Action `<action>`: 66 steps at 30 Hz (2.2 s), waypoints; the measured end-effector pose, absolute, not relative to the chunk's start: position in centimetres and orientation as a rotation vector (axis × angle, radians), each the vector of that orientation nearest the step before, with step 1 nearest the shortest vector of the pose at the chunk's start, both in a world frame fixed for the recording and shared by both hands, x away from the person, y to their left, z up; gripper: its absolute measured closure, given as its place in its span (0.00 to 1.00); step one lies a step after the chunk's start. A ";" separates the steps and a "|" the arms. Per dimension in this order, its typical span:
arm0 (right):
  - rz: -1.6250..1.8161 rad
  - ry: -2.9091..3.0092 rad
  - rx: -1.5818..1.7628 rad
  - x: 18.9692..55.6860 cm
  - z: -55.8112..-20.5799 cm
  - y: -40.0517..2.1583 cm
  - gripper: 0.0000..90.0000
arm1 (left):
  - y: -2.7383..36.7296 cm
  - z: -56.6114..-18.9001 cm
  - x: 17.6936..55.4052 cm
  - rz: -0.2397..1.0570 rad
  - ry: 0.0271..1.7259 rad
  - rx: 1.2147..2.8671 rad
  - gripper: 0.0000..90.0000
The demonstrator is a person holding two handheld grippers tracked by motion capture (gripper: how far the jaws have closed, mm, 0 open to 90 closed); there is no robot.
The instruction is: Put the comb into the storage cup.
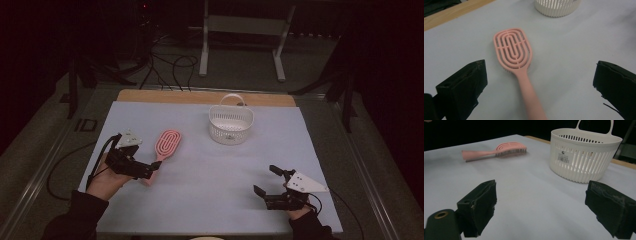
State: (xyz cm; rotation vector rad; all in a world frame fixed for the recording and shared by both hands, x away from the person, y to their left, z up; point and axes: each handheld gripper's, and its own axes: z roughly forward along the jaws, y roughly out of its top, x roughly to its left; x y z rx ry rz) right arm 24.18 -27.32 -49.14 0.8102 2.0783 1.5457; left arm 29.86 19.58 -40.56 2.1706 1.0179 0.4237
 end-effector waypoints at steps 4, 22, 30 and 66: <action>1.545 2.078 0.817 24.2 -49.1 -27.3 0.11 | 18.8 -40.7 30.2 0.424 1.053 2.188 0.00; 1.552 2.077 0.811 24.1 -49.1 -27.3 0.11 | 17.6 -41.1 32.1 0.396 1.213 2.211 0.00; 1.553 2.079 0.817 24.2 -49.2 -27.3 0.11 | 17.4 -41.8 33.0 0.379 1.280 2.223 0.00; 1.561 2.084 0.819 24.1 -49.2 -27.2 0.11 | 17.2 -45.4 36.4 0.162 1.452 2.302 0.02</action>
